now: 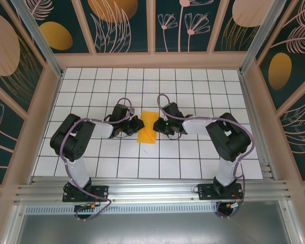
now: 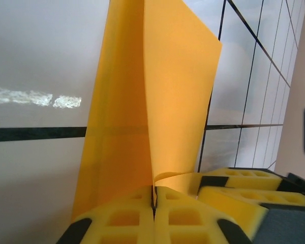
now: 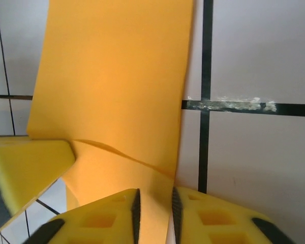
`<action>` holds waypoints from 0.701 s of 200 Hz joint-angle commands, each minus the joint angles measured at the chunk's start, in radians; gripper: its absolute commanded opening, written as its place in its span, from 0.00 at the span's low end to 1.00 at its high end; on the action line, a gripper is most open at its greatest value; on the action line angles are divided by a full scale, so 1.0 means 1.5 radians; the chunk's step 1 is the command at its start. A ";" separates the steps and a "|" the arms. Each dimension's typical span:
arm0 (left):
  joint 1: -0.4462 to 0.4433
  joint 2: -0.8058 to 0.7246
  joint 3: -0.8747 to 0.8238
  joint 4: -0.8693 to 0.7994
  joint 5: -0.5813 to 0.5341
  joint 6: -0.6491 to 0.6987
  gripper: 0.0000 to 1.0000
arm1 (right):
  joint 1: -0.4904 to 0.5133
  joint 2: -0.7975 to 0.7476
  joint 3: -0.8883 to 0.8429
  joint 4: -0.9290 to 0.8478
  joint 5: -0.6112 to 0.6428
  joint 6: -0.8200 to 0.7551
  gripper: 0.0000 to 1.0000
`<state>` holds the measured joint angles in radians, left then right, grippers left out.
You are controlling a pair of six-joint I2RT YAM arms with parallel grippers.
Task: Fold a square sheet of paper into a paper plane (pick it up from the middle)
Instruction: Turn over the paper at the center of the table.
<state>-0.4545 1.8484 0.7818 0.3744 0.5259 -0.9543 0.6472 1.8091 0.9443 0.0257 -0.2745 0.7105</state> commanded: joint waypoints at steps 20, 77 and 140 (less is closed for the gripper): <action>-0.001 -0.061 0.019 -0.056 -0.043 0.044 0.00 | -0.005 -0.129 -0.008 -0.050 0.090 -0.016 0.55; -0.001 -0.202 0.063 -0.238 -0.179 0.144 0.00 | -0.027 -0.280 -0.036 -0.095 0.217 -0.035 0.82; -0.006 -0.295 0.178 -0.463 -0.420 0.273 0.00 | -0.053 -0.362 -0.078 -0.098 0.257 -0.026 0.99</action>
<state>-0.4545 1.4410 0.9783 -0.1299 0.1032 -0.6567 0.5732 1.3125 0.8619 -0.0967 0.0582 0.6640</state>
